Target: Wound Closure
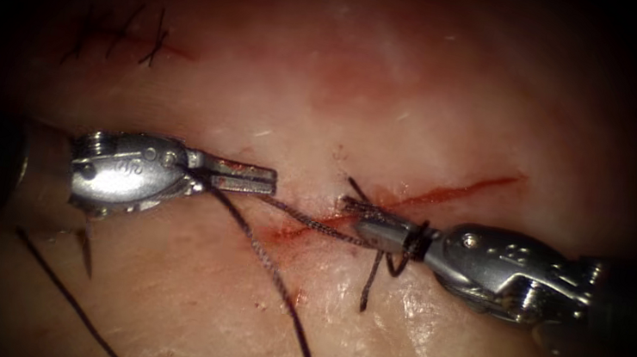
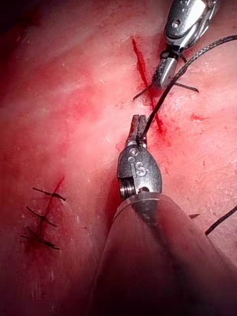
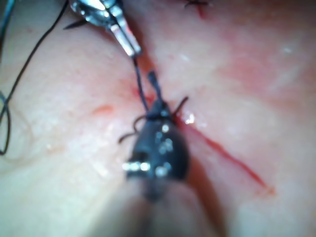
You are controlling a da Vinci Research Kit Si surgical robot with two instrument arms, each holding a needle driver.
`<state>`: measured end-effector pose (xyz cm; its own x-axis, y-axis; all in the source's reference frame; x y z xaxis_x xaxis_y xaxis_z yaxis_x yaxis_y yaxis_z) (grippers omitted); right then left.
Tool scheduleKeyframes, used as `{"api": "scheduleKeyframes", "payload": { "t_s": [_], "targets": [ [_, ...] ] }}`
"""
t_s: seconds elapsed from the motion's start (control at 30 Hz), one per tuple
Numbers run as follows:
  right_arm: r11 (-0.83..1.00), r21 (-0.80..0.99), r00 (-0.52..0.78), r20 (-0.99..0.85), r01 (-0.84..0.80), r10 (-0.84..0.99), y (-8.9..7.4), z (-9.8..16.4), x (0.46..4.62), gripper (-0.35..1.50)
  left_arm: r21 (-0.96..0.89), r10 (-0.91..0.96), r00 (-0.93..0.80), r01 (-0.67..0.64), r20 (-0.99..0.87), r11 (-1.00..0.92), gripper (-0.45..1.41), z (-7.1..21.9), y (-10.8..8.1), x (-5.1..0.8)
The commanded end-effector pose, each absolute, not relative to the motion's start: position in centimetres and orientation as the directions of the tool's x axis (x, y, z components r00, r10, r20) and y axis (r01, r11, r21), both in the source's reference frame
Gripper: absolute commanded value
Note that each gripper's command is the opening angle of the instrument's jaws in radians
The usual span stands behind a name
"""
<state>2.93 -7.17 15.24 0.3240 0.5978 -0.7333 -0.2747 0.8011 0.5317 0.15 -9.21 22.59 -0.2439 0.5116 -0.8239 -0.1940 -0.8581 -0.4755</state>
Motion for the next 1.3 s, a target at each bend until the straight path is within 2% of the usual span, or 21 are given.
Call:
{"api": "scheduleKeyframes", "payload": {
  "t_s": [0.03, 0.37, 0.63, 0.73, 0.77, 0.8, 1.0, 1.1, 1.3],
  "targets": [
    [0.808, 0.534, 0.329, -0.738, -0.249, 0.589, -7.3, 15.3, 3.01, -0.35, -0.479, 0.517, -0.242, -0.202, -0.821, -0.854, -0.45, 22.7, -9.2, 0.09],
    [0.86, 0.497, 0.355, -0.787, -0.119, 0.504, -7.5, 15.2, 2.96, -0.35, -0.504, 0.544, -0.236, -0.212, -0.805, -0.837, -0.45, 22.7, -8.6, 0.27],
    [0.921, 0.388, 0.382, -0.858, 0.045, 0.343, -7.6, 15.2, 2.65, -0.35, -0.512, 0.553, -0.232, -0.215, -0.8, -0.832, -0.45, 22.8, -8.3, 0.44],
    [0.926, 0.373, 0.378, -0.867, 0.059, 0.325, -7.6, 15.2, 2.52, -0.35, -0.512, 0.556, -0.234, -0.227, -0.797, -0.829, -0.45, 22.8, -8.1, 0.53],
    [0.868, 0.496, 0.354, -0.81, -0.015, 0.468, -7.6, 15.1, 2.4, -0.35, -0.511, 0.559, -0.236, -0.236, -0.795, -0.826, -0.45, 22.8, -8.1, 0.61],
    [0.843, 0.536, 0.349, -0.784, -0.037, 0.514, -7.6, 15.1, 2.36, -0.35, -0.512, 0.56, -0.237, -0.238, -0.794, -0.826, -0.45, 22.8, -8.0, 0.65],
    [0.832, 0.553, 0.371, -0.764, -0.045, 0.527, -7.6, 15.2, 2.15, -0.35, -0.514, 0.569, -0.241, -0.256, -0.786, -0.819, -0.45, 22.8, -8.0, 0.83],
    [0.89, 0.454, 0.348, -0.84, 0.03, 0.417, -7.6, 15.3, 2.08, -0.35, -0.513, 0.57, -0.243, -0.262, -0.785, -0.818, -0.45, 22.8, -8.0, 0.9],
    [0.911, 0.392, 0.352, -0.876, 0.125, 0.329, -7.7, 15.3, 2.09, -0.35, -0.511, 0.571, -0.246, -0.269, -0.783, -0.817, -0.45, 22.8, -8.0, 0.89]
  ]
}}
